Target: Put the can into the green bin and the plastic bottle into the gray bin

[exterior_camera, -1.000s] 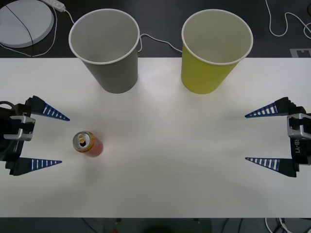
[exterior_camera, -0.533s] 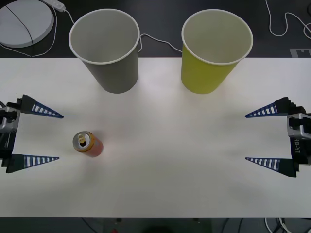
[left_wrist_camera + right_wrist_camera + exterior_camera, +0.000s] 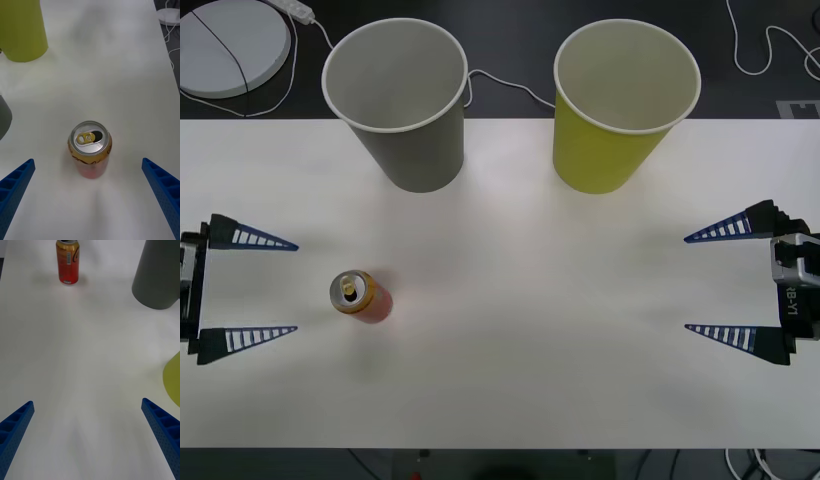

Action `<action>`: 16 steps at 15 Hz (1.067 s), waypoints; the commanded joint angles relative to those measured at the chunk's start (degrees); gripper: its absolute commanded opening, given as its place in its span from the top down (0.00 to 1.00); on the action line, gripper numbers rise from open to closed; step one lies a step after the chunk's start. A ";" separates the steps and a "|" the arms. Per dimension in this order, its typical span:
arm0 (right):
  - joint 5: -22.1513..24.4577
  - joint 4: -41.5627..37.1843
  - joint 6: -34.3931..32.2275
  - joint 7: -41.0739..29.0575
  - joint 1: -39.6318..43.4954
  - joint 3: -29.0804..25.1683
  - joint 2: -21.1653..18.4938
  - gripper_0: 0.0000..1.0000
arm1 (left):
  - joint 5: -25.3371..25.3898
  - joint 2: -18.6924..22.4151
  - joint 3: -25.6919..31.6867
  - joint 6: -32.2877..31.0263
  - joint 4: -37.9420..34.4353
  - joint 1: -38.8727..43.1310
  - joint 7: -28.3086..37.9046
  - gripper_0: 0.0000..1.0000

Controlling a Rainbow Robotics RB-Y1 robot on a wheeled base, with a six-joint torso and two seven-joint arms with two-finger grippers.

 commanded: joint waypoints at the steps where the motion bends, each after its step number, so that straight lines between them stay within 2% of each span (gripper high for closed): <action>1: 0.00 0.00 0.00 0.00 0.00 0.00 0.00 0.00 | 4.37 0.00 -2.15 -0.02 5.08 0.00 -5.49 0.00; 7: 0.00 0.00 0.00 0.00 0.00 0.00 0.00 0.00 | 14.56 -0.53 -8.56 -0.02 15.18 -0.88 -15.68 0.00; 10: 0.00 0.00 0.00 0.00 0.00 0.00 0.00 0.00 | 16.41 -3.70 -9.35 -1.69 20.72 -1.93 -20.43 0.00; 16: 0.00 0.00 0.00 0.00 0.00 0.00 0.00 0.00 | 17.46 -9.67 -9.35 -5.20 29.69 -4.48 -25.17 0.00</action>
